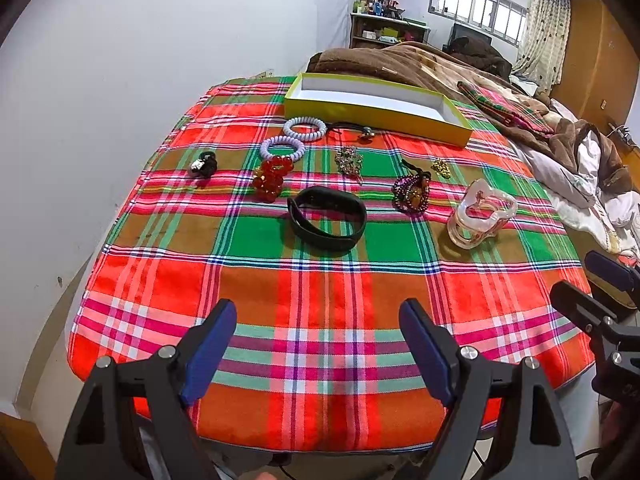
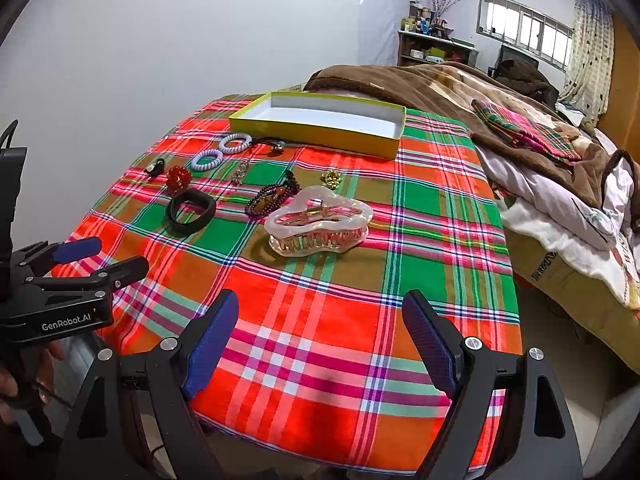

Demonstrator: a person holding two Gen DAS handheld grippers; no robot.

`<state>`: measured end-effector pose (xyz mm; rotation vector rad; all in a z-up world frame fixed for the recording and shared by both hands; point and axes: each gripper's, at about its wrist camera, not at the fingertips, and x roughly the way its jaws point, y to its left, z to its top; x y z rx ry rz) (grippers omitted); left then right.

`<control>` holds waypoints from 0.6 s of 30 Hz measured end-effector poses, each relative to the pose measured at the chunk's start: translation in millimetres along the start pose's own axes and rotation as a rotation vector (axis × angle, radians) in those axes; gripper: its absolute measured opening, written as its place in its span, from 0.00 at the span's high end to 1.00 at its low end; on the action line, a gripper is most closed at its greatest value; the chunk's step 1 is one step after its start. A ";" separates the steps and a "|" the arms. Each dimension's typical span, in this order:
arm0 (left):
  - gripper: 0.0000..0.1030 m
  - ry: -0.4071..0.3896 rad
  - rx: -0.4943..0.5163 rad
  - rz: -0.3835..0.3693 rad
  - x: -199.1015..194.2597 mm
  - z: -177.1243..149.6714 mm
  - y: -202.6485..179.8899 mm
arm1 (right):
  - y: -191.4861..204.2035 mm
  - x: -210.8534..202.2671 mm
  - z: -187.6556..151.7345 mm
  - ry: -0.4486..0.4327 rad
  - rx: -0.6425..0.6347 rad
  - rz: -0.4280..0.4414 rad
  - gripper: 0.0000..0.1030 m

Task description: Organize jewelry

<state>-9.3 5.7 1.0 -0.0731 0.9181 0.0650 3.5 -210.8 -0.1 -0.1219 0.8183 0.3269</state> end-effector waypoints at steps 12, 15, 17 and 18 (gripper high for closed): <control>0.17 0.008 0.001 -0.020 0.5 -0.3 -0.3 | -1.1 0.6 -0.6 -0.001 -0.002 0.005 0.18; 0.17 0.004 -0.007 -0.015 0.2 -1.2 0.4 | -1.1 0.8 -0.6 0.000 -0.001 0.005 0.18; 0.18 0.001 -0.005 -0.015 0.3 -1.3 0.7 | -0.8 0.4 -0.9 0.000 -0.002 0.005 0.18; 0.20 0.003 -0.003 -0.019 0.6 -1.4 0.5 | -1.0 0.7 -1.0 0.001 -0.002 0.005 0.18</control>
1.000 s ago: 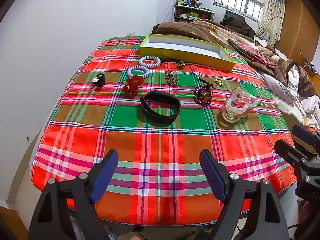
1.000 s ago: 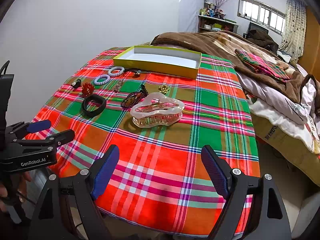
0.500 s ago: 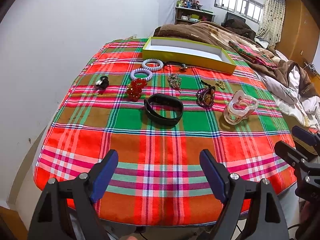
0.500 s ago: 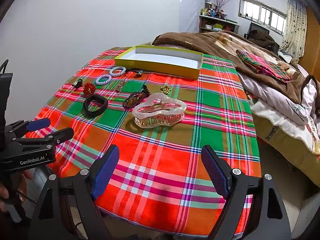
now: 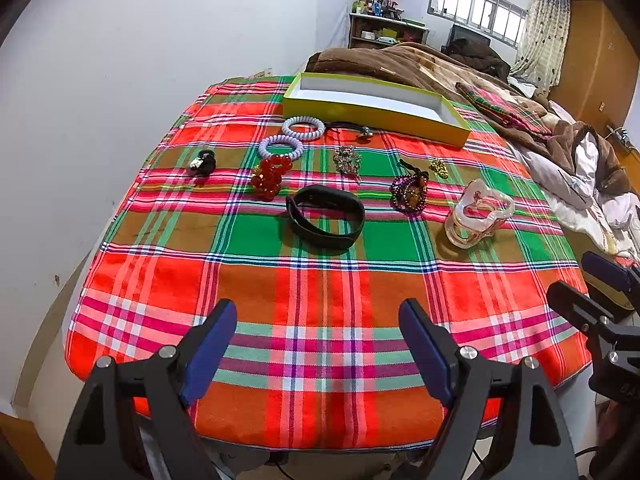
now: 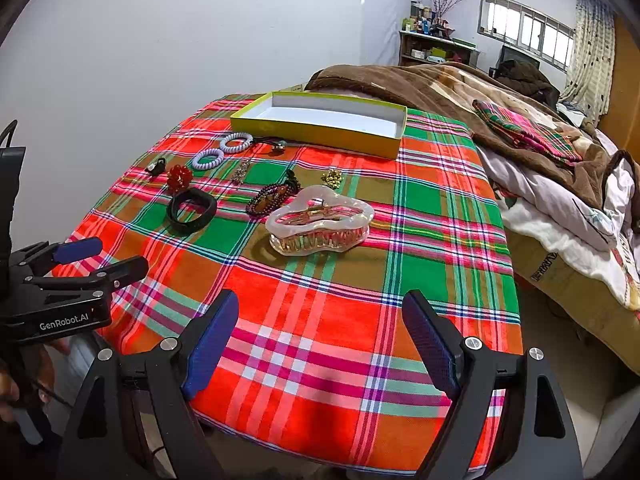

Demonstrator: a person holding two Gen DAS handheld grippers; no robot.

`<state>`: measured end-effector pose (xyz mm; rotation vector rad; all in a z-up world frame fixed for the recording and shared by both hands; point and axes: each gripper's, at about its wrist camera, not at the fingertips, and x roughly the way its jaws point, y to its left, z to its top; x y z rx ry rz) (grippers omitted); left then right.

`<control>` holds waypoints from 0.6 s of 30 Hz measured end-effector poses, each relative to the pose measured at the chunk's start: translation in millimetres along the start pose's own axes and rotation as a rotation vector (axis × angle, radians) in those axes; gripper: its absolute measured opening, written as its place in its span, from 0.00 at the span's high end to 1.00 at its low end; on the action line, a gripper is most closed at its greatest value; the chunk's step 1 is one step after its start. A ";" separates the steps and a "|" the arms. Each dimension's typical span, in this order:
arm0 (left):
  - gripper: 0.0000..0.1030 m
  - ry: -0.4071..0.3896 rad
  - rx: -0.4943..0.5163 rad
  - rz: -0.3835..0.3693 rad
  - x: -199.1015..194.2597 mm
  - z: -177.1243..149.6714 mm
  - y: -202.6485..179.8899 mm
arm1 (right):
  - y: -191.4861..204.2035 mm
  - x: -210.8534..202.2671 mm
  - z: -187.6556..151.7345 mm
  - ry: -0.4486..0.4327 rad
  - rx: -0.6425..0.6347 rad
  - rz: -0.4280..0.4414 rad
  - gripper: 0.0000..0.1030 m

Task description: Organize jewelry

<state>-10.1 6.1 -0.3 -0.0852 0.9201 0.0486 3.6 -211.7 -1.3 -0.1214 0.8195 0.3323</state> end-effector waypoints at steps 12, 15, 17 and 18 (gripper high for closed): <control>0.22 0.000 -0.019 -0.034 -0.5 0.1 2.7 | -0.7 -0.3 -0.8 -0.003 0.007 0.005 0.18; 0.22 0.003 -0.034 -0.035 -0.2 -0.6 4.7 | -1.7 -0.4 -1.2 -0.005 0.008 0.009 0.18; 0.22 0.003 -0.038 -0.031 -0.3 -1.1 5.2 | -1.6 -0.5 -1.4 -0.009 0.010 0.011 0.18; 0.22 0.003 -0.042 -0.030 -0.4 -1.2 5.8 | -1.3 -0.5 -1.6 -0.010 0.011 0.014 0.18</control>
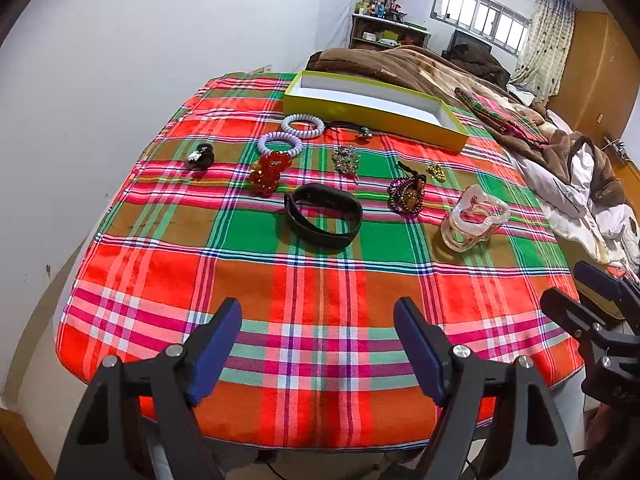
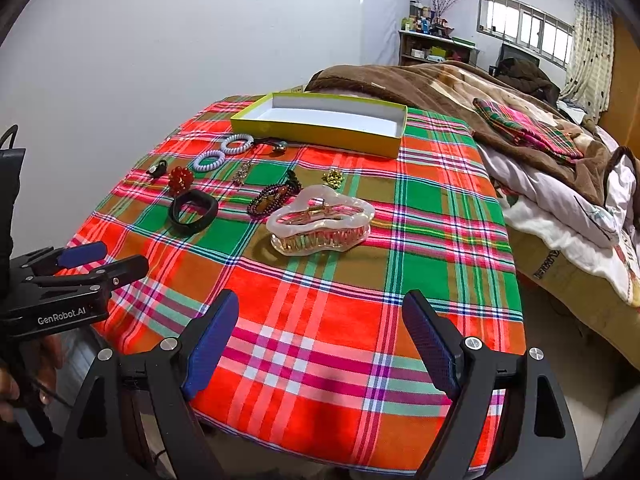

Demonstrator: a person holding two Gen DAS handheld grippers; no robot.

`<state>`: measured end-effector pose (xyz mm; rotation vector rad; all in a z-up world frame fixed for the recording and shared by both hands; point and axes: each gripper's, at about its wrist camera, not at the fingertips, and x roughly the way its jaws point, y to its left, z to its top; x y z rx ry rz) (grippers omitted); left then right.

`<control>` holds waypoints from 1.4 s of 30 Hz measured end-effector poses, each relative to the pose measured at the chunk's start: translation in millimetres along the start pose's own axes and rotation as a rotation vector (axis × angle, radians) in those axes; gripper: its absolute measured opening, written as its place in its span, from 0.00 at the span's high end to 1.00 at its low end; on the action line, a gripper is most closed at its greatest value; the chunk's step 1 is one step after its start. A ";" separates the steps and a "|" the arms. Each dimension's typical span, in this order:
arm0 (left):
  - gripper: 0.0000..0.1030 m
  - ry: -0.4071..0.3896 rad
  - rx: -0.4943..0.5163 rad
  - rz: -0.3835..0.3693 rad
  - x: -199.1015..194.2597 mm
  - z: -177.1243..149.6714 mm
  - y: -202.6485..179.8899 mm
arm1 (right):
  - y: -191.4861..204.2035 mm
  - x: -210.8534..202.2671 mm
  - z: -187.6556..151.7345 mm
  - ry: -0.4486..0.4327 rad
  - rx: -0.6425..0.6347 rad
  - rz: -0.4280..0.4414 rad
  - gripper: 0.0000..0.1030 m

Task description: Organize jewelry

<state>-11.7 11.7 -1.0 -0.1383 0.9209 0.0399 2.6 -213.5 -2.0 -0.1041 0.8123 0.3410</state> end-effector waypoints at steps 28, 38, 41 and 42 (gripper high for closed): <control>0.25 -0.005 -0.037 -0.019 5.8 7.0 7.3 | -1.1 6.3 5.2 -0.006 0.016 0.043 0.18; 0.35 -0.012 -0.060 -0.034 29.2 33.2 17.1 | -24.0 21.9 25.9 -0.017 0.068 0.005 0.20; 0.36 -0.001 -0.072 -0.034 42.0 40.7 20.6 | -30.8 29.5 32.6 -0.014 0.089 0.006 0.21; 0.37 0.004 -0.076 -0.034 46.4 42.9 21.8 | -32.7 32.1 34.6 -0.009 0.096 0.006 0.23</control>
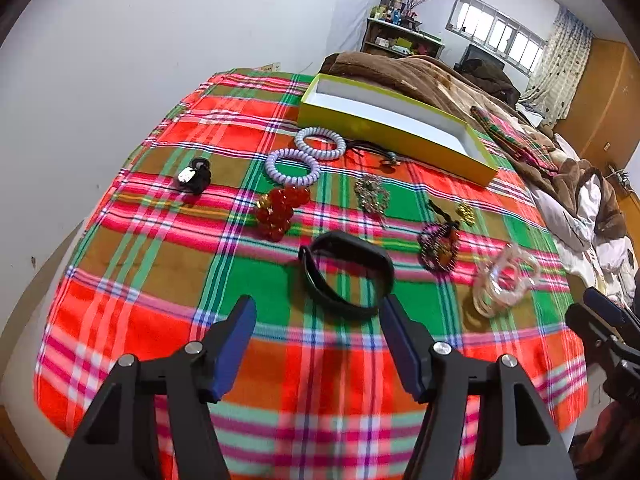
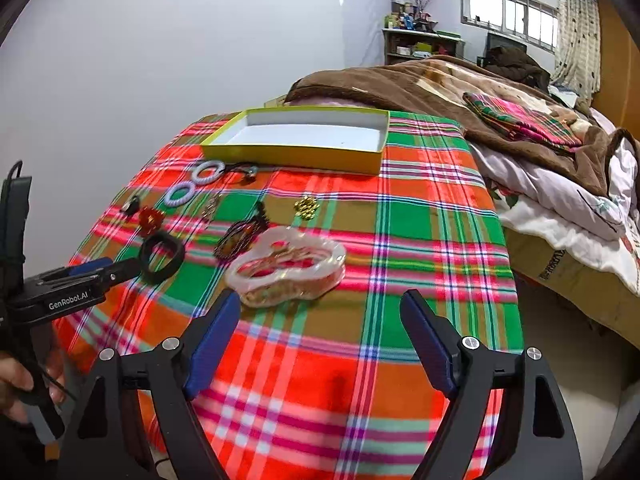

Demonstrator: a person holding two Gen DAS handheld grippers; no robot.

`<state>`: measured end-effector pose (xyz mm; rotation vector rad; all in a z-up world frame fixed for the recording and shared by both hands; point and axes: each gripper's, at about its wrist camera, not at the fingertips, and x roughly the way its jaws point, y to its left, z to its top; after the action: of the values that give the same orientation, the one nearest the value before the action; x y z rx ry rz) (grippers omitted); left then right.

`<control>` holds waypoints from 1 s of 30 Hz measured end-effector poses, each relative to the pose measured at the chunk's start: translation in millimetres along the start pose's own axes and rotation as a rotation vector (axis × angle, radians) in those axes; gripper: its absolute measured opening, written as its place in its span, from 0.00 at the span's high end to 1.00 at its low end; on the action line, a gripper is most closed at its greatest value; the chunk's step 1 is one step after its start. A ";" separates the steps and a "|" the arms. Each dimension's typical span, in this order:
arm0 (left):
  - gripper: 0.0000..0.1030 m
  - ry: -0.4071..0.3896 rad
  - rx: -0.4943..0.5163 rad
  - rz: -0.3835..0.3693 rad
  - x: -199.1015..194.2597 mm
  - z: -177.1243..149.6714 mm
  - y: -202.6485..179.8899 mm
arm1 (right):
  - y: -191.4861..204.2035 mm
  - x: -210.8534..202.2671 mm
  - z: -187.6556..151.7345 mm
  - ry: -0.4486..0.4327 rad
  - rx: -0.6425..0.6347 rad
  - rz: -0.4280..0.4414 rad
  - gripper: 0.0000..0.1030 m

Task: Organize jewelry
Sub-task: 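Grasp the black wristband with the left tool while the right tool grasps the clear claw clip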

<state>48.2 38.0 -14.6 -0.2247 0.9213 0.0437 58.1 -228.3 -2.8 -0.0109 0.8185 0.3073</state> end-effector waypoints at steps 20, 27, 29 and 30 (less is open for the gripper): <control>0.79 0.028 0.078 0.049 35.5 16.1 -16.5 | -20.4 66.7 38.8 0.246 -0.071 0.115 0.65; 0.84 0.019 0.092 0.034 34.2 13.9 -19.0 | -16.9 66.8 25.5 0.314 -0.111 0.107 0.77; 0.86 0.014 0.100 0.030 33.2 12.3 -20.1 | -19.7 66.1 20.7 0.309 -0.097 0.111 0.78; 0.86 0.012 0.100 0.026 32.9 11.8 -20.5 | -20.7 64.5 19.3 0.300 -0.089 0.108 0.78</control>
<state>80.1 18.6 -30.2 -0.1200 0.9358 0.0197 119.0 -228.5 -38.3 -0.0983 1.1043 0.4512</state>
